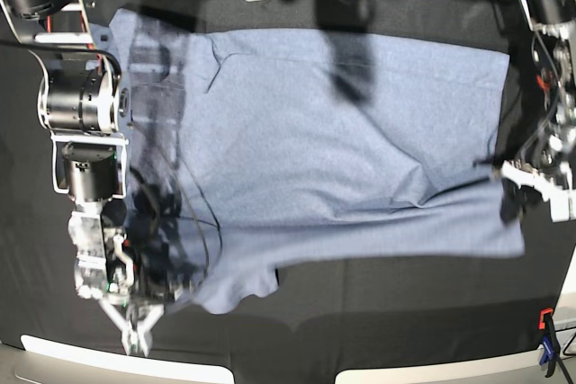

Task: Layout the t-shirt on the table in an organized manner, then fold the t-shirt properly
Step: 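Lay the folded side down and pull it flat with both grippers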

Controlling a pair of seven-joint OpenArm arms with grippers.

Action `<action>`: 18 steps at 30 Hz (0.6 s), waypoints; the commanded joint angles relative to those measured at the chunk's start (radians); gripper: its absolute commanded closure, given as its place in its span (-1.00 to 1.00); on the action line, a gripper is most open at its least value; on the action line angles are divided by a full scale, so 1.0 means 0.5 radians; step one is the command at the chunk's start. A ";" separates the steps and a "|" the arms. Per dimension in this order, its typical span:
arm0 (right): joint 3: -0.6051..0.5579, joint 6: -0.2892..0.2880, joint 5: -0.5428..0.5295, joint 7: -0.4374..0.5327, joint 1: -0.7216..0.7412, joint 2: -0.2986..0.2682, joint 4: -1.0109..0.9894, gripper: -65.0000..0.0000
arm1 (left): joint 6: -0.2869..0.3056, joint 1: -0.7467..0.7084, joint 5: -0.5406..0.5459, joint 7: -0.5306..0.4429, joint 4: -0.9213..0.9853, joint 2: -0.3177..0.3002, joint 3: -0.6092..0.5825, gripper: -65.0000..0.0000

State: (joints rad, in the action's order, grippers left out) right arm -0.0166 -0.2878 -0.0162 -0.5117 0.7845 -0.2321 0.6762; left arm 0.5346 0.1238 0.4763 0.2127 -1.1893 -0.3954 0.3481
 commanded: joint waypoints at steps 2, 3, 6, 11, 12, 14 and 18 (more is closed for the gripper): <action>0.006 0.000 -0.002 0.066 0.088 -0.021 0.119 1.00 | -0.078 0.116 -0.002 -0.068 -0.035 -0.035 0.011 1.00; 0.006 -0.001 -0.002 0.065 0.088 -0.021 0.143 1.00 | -0.107 0.156 -0.041 -0.067 -0.027 -0.036 0.009 1.00; 0.005 -0.001 -0.003 0.074 0.088 -0.022 0.155 1.00 | -0.127 0.266 -0.066 -0.089 0.026 -0.037 0.009 1.00; 0.005 -0.005 -0.003 0.104 0.088 -0.021 0.233 1.00 | -0.127 0.478 -0.060 -0.098 0.153 -0.037 0.009 1.00; 0.005 -0.013 -0.003 0.084 0.087 -0.022 0.266 1.00 | -0.127 0.504 -0.060 -0.092 0.184 -0.037 0.009 1.00; 0.005 -0.043 -0.005 0.039 0.085 -0.024 0.340 1.00 | -0.127 0.520 -0.059 -0.091 0.224 -0.037 0.009 1.00; 0.004 -0.095 -0.061 -0.043 -0.002 -0.022 0.582 1.00 | -0.074 0.481 -0.053 -0.090 0.233 -0.043 0.009 1.00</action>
State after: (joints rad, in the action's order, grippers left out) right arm -0.0166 -0.3252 -0.0372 -0.5545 0.7464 -0.2375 0.9531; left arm 0.4835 0.3313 0.4282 0.1963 -1.0550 -0.3969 0.3481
